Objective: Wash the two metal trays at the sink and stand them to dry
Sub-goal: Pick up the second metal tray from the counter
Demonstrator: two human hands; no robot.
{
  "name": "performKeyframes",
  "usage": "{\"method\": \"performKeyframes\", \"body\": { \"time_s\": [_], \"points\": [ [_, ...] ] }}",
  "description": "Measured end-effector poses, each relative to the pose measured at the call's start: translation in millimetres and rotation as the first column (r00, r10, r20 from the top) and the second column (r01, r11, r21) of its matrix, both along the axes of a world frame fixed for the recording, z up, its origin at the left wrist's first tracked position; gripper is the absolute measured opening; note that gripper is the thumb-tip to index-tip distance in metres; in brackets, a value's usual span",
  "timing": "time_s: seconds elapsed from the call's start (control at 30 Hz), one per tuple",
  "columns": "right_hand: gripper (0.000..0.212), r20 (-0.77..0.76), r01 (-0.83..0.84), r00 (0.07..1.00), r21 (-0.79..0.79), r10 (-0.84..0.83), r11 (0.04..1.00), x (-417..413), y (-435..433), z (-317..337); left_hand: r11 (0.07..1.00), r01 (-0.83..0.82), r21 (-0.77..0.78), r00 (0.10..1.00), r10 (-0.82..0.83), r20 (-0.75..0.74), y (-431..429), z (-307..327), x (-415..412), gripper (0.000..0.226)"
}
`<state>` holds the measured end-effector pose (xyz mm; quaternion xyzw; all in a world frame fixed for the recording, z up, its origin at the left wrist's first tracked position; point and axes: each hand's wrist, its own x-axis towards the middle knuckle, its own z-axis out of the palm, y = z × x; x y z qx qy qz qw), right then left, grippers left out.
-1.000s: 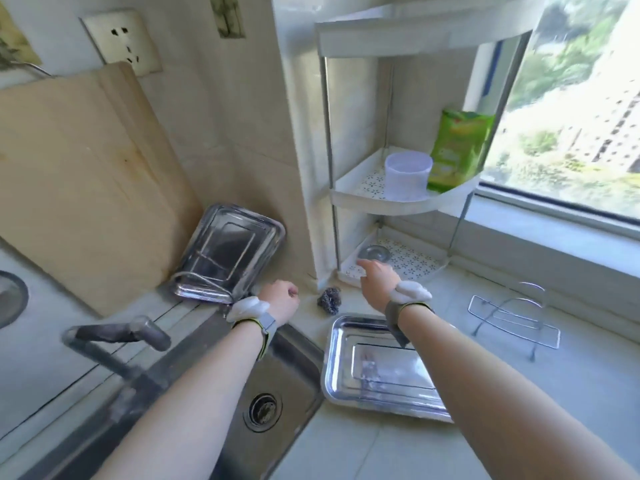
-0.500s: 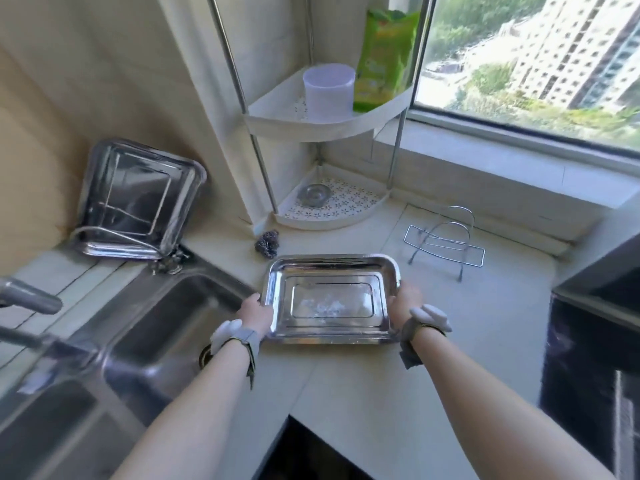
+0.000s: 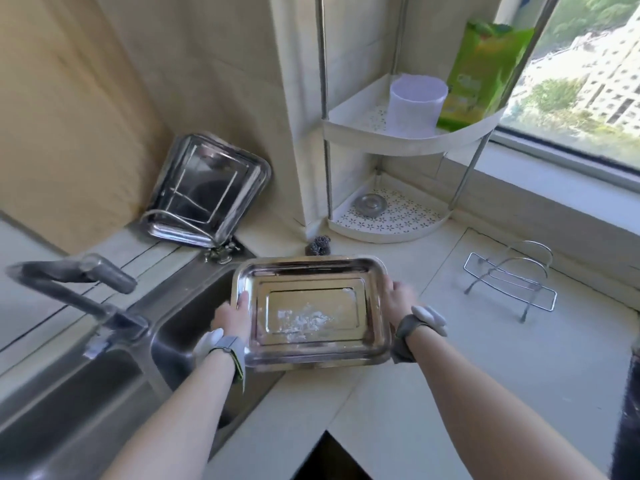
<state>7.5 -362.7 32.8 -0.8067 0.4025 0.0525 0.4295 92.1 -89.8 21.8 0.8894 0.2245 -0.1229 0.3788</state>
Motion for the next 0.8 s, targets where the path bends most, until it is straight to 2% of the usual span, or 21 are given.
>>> {"method": "performKeyframes", "body": {
  "time_s": [0.07,0.13,0.23,0.3,0.37,0.4,0.47,0.53,0.6,0.7,0.77,0.8],
  "points": [
    [0.056,-0.018,-0.093,0.996,0.000,0.093,0.996,20,17,8,0.997,-0.021,0.068,1.000,0.020,0.013,24,-1,9,0.058],
    [0.040,-0.045,-0.203,0.979,-0.071,0.200,0.977,50,35,13,0.990,-0.046,0.132,0.999,0.046,0.007,47,-1,21,0.058],
    [0.020,-0.085,-0.276,0.960,-0.160,0.265,0.948,99,53,10,0.983,-0.064,0.173,0.997,0.069,-0.018,76,-7,43,0.060],
    [0.050,-0.103,-0.363,0.931,-0.187,0.349,0.913,130,58,-6,0.979,-0.059,0.197,0.997,0.069,-0.045,96,-13,62,0.064],
    [0.068,-0.216,-0.540,0.840,-0.259,0.497,0.801,136,55,-8,0.976,-0.040,0.214,0.996,0.055,-0.068,102,-18,66,0.070],
    [0.069,-0.292,-0.632,0.773,-0.280,0.563,0.723,155,64,-14,0.976,-0.057,0.210,0.994,0.076,-0.084,116,-25,78,0.072],
    [0.066,-0.425,-0.728,0.684,-0.331,0.594,0.601,164,64,-18,0.978,-0.055,0.203,0.991,0.079,-0.112,121,-29,86,0.074],
    [0.061,-0.451,-0.751,0.659,-0.352,0.602,0.559,173,65,-29,0.975,-0.072,0.210,0.986,0.102,-0.135,128,-31,92,0.077],
    [0.047,-0.430,-0.741,0.670,-0.335,0.605,0.582,171,60,-45,0.979,-0.121,0.161,0.979,0.145,-0.143,128,-32,93,0.076],
    [0.027,-0.348,-0.636,0.768,-0.313,0.538,0.705,165,60,-61,0.970,-0.198,0.139,0.965,0.217,-0.146,134,-33,89,0.075],
    [0.027,-0.170,-0.495,0.869,-0.249,0.465,0.832,156,68,-56,0.968,-0.188,0.167,0.969,0.210,-0.126,138,-31,83,0.072],
    [0.029,-0.082,-0.407,0.914,-0.169,0.398,0.898,150,74,-53,0.968,-0.182,0.173,0.974,0.201,-0.103,139,-29,79,0.069]
  ]
}}
